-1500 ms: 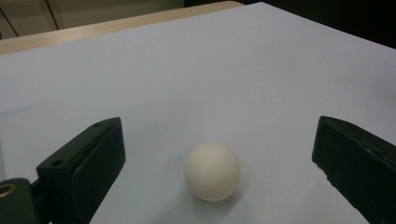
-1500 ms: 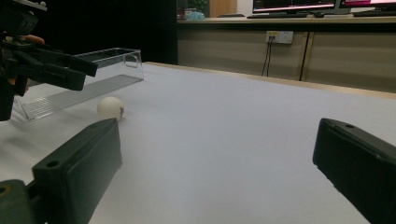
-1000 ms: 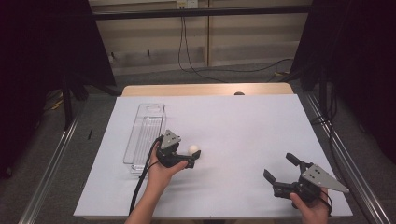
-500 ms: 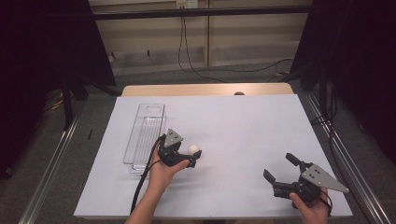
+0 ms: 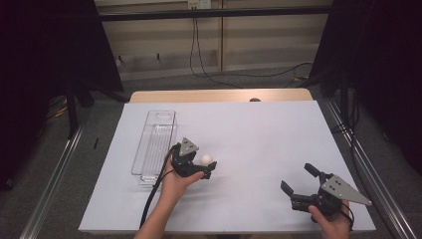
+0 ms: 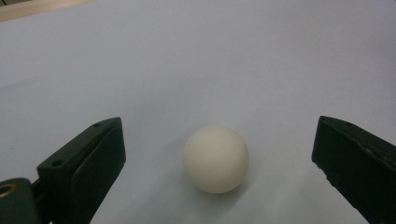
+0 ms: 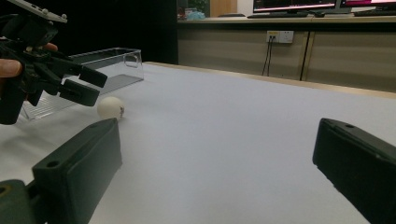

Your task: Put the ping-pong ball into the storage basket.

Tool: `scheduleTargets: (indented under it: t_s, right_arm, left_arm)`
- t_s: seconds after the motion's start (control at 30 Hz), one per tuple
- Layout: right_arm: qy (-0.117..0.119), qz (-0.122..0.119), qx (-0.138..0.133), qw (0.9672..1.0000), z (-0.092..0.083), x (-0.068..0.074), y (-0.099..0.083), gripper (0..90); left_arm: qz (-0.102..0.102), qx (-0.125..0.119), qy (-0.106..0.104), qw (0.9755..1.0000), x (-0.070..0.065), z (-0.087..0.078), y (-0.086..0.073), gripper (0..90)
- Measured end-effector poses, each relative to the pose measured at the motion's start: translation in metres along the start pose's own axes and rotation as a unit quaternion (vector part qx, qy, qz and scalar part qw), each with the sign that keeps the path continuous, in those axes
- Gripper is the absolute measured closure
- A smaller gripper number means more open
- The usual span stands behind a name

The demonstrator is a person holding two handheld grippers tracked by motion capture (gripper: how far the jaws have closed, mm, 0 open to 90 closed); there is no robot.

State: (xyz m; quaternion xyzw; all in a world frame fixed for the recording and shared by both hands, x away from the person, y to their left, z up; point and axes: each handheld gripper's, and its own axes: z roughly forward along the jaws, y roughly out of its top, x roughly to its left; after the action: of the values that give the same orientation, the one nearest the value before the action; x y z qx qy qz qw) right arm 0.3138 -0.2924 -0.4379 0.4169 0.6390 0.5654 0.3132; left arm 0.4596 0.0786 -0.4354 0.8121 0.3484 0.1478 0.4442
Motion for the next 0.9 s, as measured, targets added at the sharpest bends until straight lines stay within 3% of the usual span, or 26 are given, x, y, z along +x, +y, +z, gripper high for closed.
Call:
scheduleTargets:
  t_s: [0.53,0.9]
  right_arm:
    - [0.001,0.001,0.0,1.0,0.0,0.0,0.0,0.7]
    - [0.001,0.0,0.0,1.0,0.0,0.0,0.0,0.8]
  left_arm:
    - [0.005,0.021,0.007,0.9997,0.002,0.006,-0.001,3.1]
    - [-0.008,0.021,0.005,0.9997,-0.001,0.012,-0.001,3.2]
